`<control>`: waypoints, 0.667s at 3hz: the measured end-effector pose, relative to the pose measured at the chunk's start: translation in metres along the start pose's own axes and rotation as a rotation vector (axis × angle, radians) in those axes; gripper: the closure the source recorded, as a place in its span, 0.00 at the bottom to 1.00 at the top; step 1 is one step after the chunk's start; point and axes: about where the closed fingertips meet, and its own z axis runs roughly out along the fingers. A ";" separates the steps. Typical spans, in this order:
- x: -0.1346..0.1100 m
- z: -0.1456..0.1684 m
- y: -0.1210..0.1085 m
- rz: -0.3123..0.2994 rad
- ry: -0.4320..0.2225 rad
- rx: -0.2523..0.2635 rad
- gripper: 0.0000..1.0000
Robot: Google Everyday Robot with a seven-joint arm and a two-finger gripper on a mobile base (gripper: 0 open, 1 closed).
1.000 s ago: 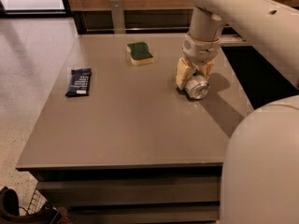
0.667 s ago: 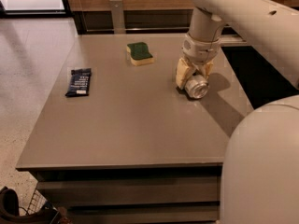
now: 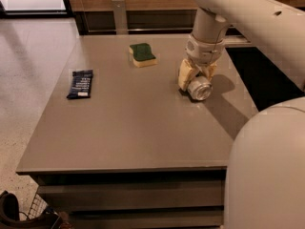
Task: Place 7up can upright
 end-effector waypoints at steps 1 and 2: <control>0.001 -0.015 -0.002 -0.030 -0.075 -0.011 1.00; 0.007 -0.047 -0.006 -0.087 -0.221 -0.030 1.00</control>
Offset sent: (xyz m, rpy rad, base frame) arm -0.0158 -0.0293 0.1072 0.2066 -0.4184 0.1397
